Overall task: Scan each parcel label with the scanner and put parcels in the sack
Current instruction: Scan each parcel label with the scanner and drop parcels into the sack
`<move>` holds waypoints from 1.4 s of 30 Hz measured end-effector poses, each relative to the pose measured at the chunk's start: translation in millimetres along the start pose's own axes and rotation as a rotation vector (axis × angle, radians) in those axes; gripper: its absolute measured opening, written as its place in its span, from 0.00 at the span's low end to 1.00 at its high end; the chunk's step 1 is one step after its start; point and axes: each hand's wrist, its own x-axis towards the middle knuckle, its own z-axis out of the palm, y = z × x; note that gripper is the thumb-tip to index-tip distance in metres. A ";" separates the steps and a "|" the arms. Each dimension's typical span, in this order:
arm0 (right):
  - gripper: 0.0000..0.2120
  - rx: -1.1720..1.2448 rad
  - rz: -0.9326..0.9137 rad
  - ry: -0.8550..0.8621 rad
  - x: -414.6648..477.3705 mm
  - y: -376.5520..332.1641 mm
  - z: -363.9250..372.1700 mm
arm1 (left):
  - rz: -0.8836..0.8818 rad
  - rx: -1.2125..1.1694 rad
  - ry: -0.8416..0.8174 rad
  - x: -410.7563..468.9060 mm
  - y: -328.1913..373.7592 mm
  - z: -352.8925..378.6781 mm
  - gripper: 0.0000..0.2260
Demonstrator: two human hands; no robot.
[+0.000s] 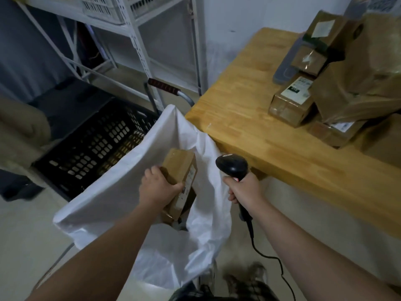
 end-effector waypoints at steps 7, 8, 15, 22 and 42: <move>0.10 0.025 0.076 0.063 -8.2 25.7 25.9 | 0.031 0.099 -0.117 19.4 -4.1 28.2 0.42; 0.11 0.027 0.085 0.077 -10.4 26.5 23.8 | 0.081 0.073 -0.134 19.3 0.9 29.6 0.39; 0.08 0.041 0.036 0.231 -24.6 11.1 -23.5 | 0.384 -0.089 -0.176 20.2 68.4 22.9 0.30; 0.08 0.096 -0.045 0.393 -30.3 -7.0 -107.9 | 0.583 -0.226 -0.201 2.6 172.1 16.0 0.26; 0.16 0.338 -0.280 0.534 43.1 -55.8 -366.3 | 0.555 -0.556 -0.150 -19.1 461.7 41.7 0.35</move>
